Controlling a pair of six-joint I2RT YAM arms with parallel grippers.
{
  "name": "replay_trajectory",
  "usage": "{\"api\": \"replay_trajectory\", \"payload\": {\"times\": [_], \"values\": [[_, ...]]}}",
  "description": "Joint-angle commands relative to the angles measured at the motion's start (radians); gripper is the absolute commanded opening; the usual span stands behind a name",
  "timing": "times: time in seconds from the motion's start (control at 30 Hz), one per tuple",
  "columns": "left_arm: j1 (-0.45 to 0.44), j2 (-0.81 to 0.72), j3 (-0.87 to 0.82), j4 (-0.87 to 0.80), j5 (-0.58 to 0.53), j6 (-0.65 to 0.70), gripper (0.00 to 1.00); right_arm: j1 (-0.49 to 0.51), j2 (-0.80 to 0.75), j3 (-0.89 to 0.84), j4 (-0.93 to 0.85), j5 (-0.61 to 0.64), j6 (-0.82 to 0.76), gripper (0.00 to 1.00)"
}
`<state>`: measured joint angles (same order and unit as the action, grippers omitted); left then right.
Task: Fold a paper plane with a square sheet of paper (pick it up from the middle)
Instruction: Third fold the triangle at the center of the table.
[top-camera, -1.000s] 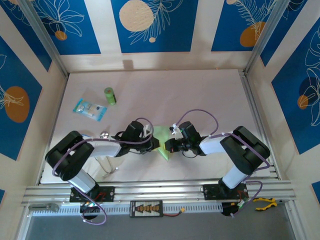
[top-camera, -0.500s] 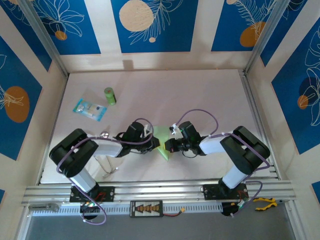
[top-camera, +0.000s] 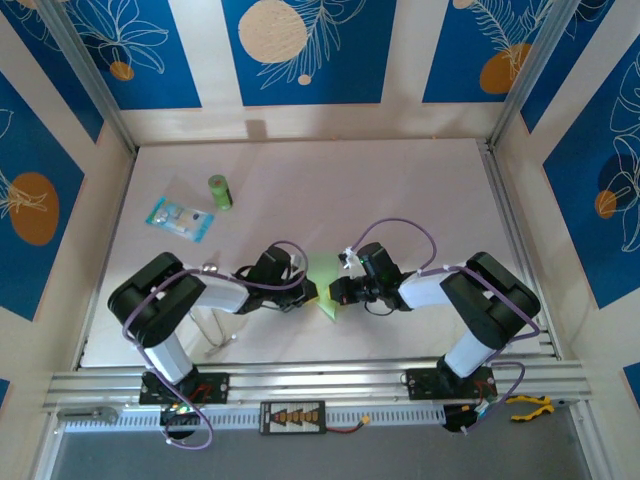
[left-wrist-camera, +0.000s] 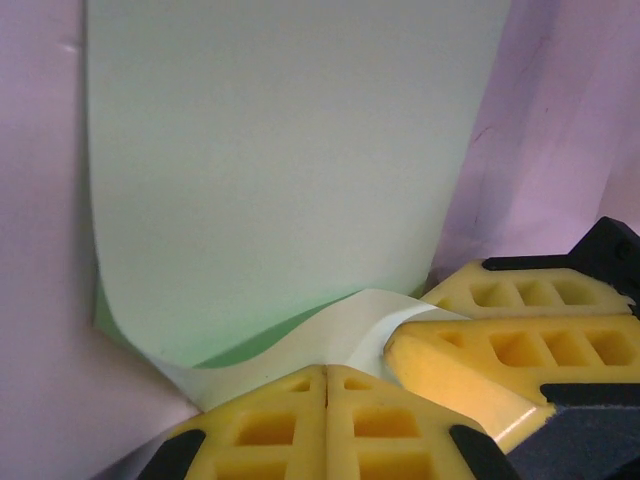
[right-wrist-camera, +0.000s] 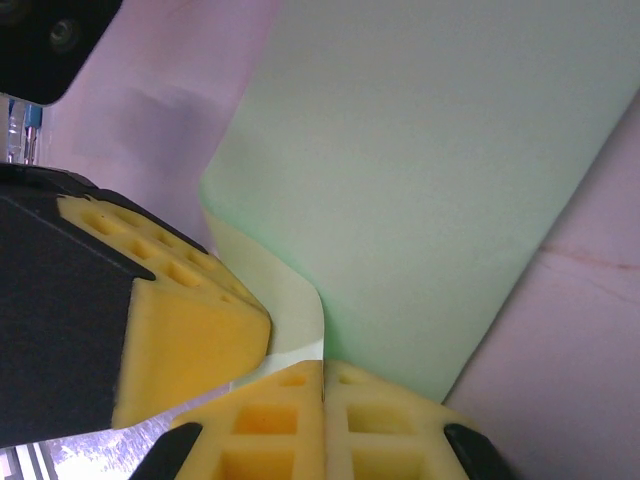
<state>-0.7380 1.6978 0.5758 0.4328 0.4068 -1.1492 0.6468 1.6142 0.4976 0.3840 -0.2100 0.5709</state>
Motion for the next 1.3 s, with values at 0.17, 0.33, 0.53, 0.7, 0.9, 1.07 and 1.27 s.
{"api": "replay_trajectory", "payload": {"times": [0.17,0.33,0.53,0.7,0.9,1.07,1.27], "values": [[-0.005,0.014,0.005,-0.060,-0.032,0.035,0.00,-0.001,-0.013,0.021,-0.047,0.019,0.018,0.13],[-0.005,0.011,0.015,-0.060,-0.034,0.035,0.00,-0.009,-0.149,0.045,-0.181,0.050,0.050,0.34],[-0.004,0.012,0.018,-0.053,-0.040,0.031,0.00,-0.017,-0.267,0.085,-0.388,-0.025,0.153,0.35],[-0.005,0.013,0.018,-0.049,-0.042,0.031,0.00,0.054,-0.282,0.056,-0.344,-0.051,0.256,0.18],[-0.005,0.021,0.015,-0.040,-0.040,0.031,0.00,0.111,-0.192,0.111,-0.387,-0.026,0.282,0.07],[-0.006,0.019,0.019,-0.056,-0.040,0.038,0.00,0.123,-0.114,0.164,-0.402,-0.031,0.284,0.05],[-0.005,0.020,0.024,-0.072,-0.042,0.048,0.00,0.139,-0.073,0.215,-0.467,0.003,0.261,0.04]]}}
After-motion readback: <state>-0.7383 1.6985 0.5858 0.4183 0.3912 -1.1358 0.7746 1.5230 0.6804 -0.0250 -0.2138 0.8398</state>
